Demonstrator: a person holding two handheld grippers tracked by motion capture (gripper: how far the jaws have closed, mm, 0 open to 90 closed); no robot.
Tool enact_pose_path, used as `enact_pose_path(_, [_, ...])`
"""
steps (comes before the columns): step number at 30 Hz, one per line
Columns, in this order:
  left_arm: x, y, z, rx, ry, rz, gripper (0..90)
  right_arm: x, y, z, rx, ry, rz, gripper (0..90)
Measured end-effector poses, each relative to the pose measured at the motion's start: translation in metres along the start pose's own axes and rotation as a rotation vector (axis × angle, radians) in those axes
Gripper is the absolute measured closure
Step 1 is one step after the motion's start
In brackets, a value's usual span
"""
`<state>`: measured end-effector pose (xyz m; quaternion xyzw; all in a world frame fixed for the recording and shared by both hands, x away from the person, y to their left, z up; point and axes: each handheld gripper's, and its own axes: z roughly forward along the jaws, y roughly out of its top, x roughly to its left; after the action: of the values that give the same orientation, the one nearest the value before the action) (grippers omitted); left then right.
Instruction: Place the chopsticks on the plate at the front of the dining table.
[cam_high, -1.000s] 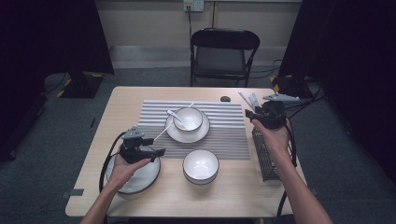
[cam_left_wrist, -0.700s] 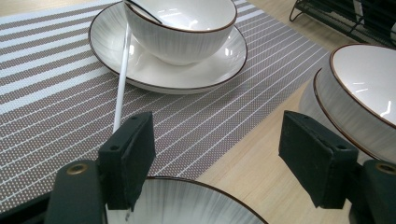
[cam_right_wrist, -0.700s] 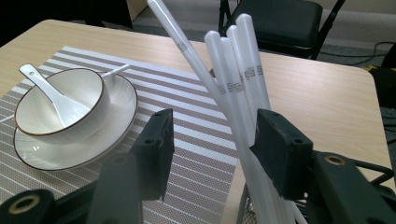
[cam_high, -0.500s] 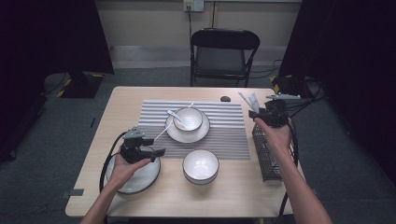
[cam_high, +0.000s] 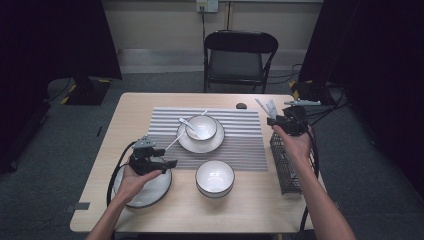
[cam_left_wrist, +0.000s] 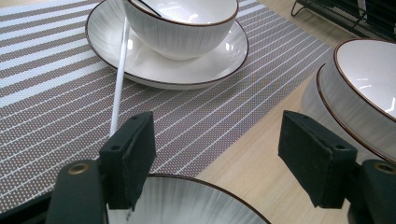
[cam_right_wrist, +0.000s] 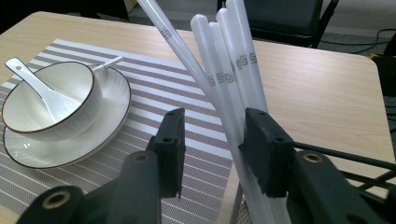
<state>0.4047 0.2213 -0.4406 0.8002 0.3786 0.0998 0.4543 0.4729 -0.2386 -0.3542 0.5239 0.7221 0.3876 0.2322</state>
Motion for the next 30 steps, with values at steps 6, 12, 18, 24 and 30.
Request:
enact_pose_path(6, [0.003,0.0,-0.003,-0.012,0.003,-0.006,27.4,-0.003,-0.001,0.0,0.018,0.013,0.006,61.4])
enact_pose_path(12, [0.006,0.0,-0.005,-0.02,-0.001,-0.019,27.5,-0.002,-0.001,0.0,0.035,0.019,-0.003,64.6])
enact_pose_path(18, [0.007,0.0,-0.004,-0.016,0.006,-0.011,27.8,-0.004,-0.003,-0.002,0.043,0.033,-0.011,67.2])
enact_pose_path(24, [0.005,0.0,-0.003,-0.011,0.006,-0.009,27.9,-0.008,-0.007,0.0,0.069,0.047,-0.018,66.2])
enact_pose_path(30, [0.008,-0.001,-0.005,-0.009,0.022,-0.012,28.9,-0.011,-0.008,-0.004,0.036,0.07,-0.019,76.8])
